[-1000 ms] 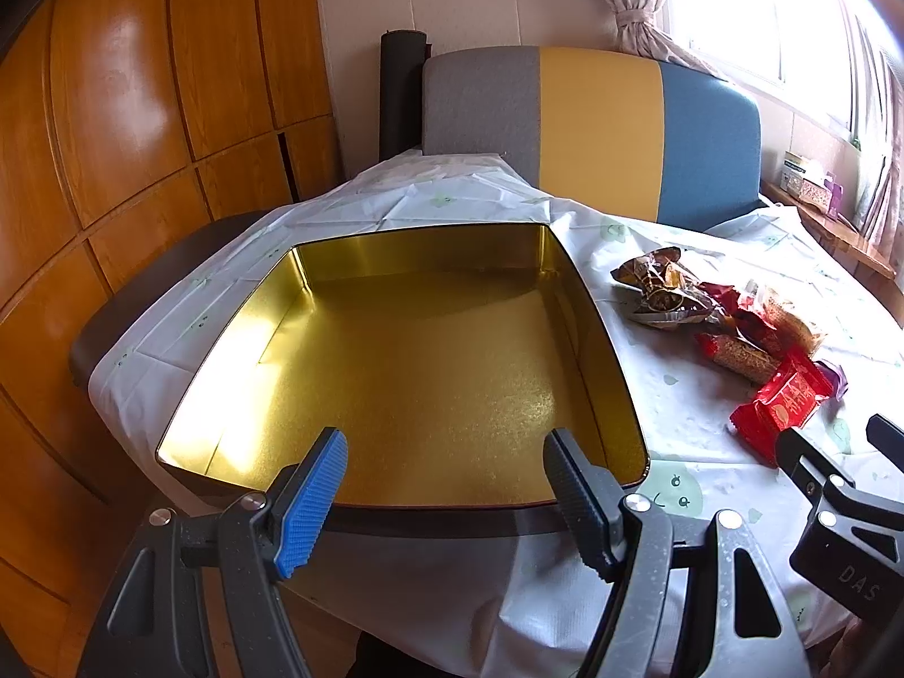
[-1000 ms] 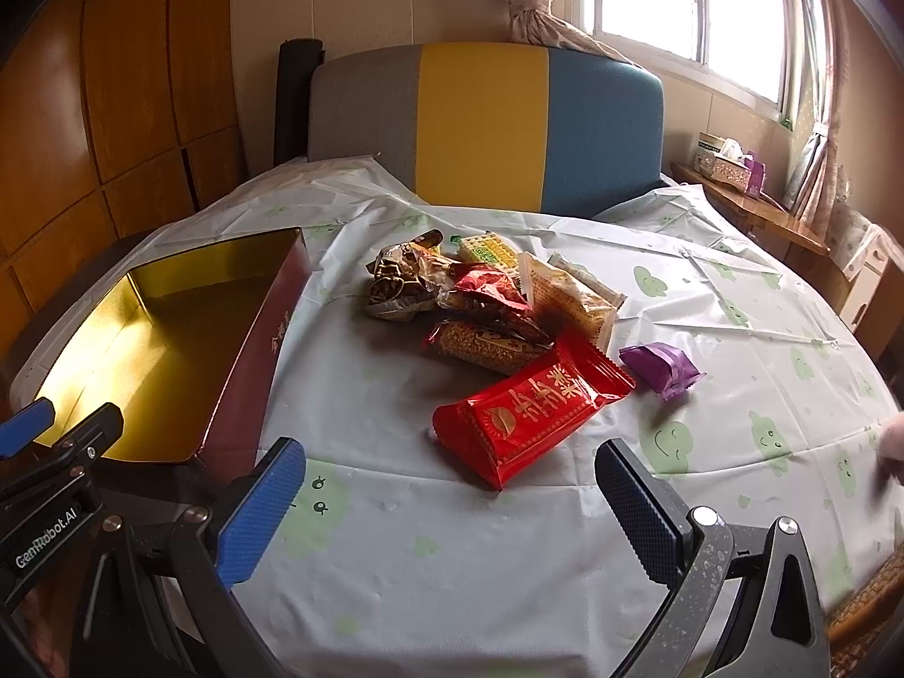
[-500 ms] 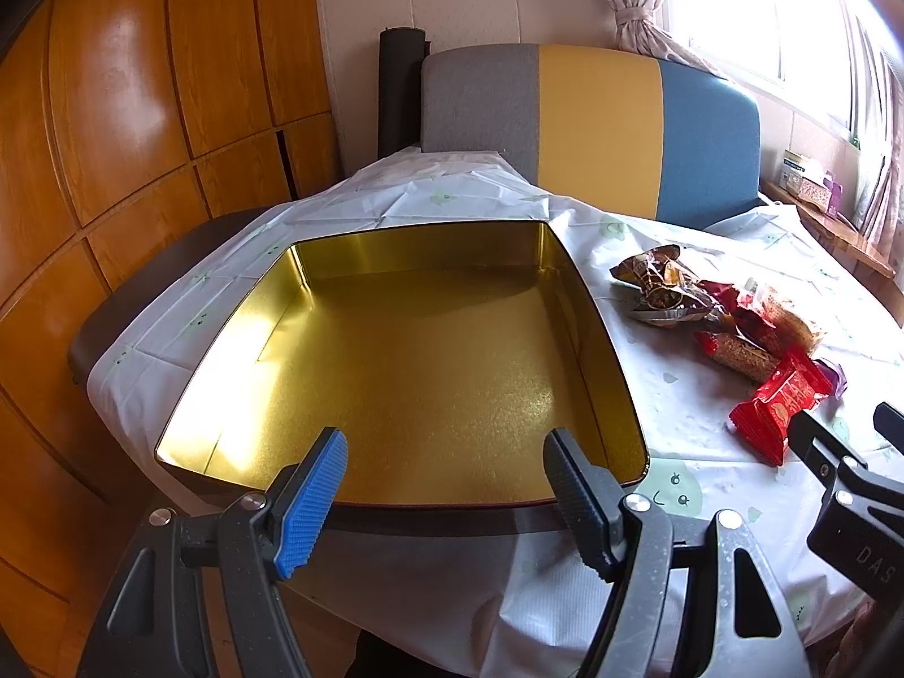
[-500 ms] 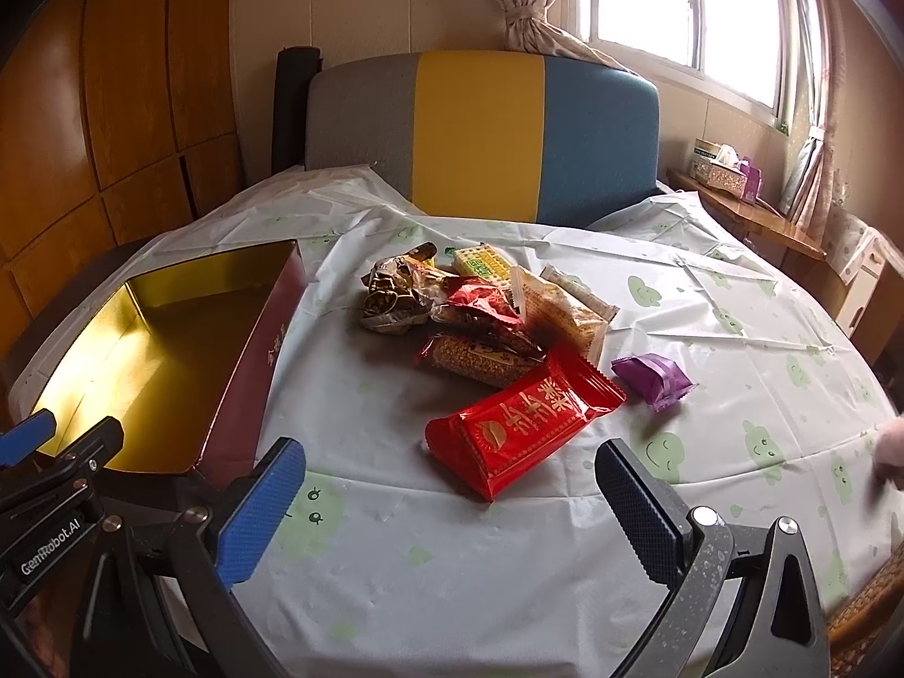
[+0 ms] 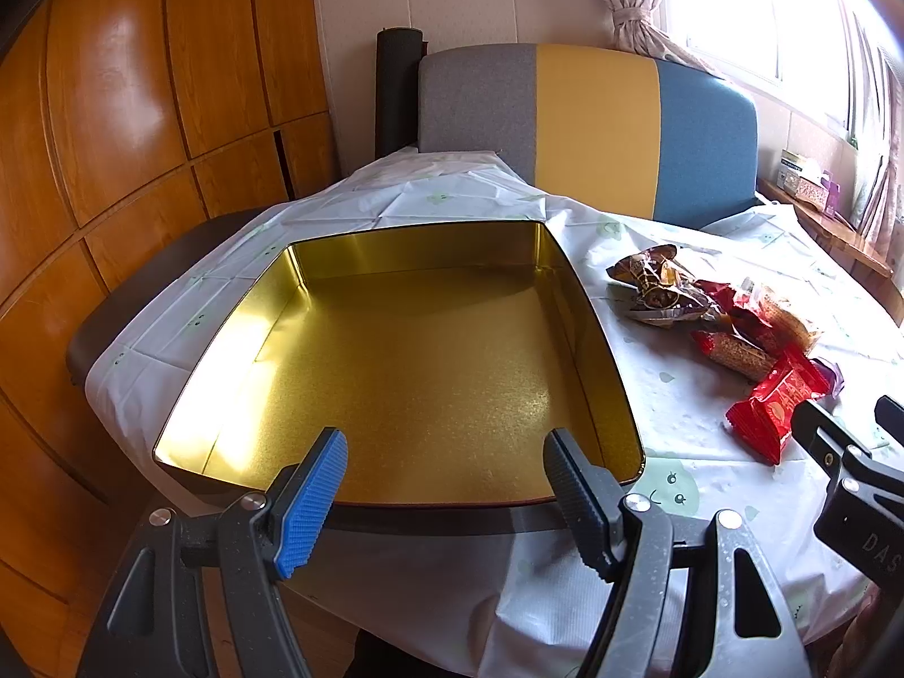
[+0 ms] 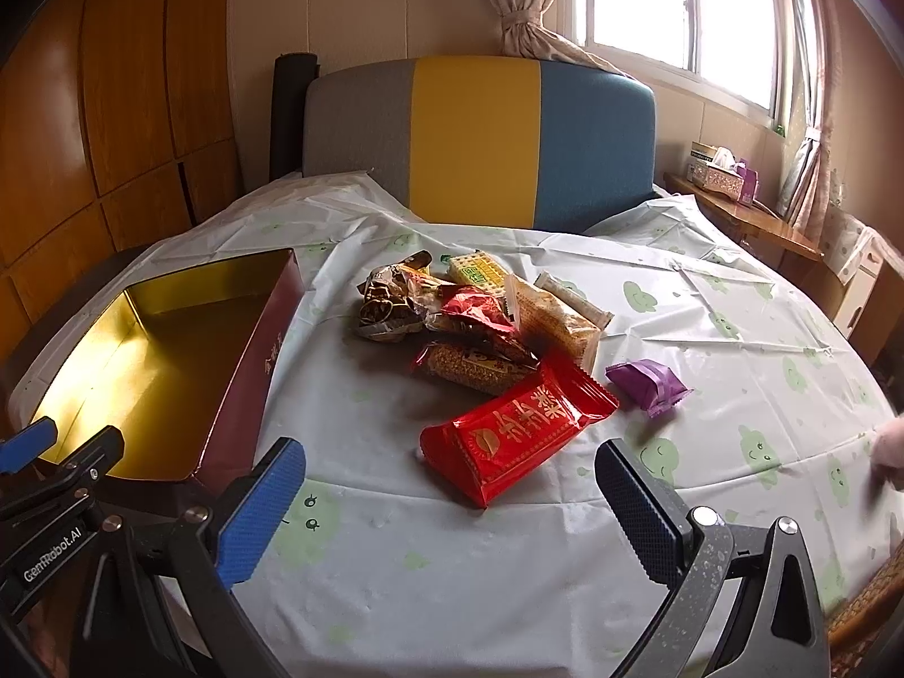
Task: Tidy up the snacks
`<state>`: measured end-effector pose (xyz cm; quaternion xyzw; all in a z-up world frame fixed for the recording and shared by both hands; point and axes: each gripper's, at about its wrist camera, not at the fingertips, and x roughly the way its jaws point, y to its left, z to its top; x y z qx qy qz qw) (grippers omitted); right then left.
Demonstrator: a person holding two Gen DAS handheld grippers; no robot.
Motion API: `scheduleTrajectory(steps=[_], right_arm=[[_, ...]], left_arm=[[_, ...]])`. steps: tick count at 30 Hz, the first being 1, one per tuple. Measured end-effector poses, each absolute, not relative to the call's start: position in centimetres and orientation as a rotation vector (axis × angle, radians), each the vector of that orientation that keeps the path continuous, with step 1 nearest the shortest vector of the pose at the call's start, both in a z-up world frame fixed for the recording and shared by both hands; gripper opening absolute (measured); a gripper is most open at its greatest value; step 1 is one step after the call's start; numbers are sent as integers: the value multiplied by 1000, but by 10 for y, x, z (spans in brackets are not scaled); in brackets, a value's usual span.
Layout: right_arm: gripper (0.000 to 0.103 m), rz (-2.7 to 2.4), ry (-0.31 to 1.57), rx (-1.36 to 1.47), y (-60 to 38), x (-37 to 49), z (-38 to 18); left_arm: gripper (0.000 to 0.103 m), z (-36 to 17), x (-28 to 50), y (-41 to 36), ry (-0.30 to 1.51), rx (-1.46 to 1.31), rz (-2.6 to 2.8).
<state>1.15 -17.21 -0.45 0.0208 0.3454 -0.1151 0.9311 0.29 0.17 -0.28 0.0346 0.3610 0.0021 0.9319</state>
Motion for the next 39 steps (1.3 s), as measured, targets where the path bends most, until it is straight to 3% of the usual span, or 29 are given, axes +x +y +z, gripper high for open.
scheduleTrajectory(steps=[24,39], right_arm=[[103,-255,691,59,-199,18,10],[103,-348,783,206,-369,71,43]], left_arm=[[73,1,-1,-1,741,80,-21],[74,15,7,-25,810,-13,-331]])
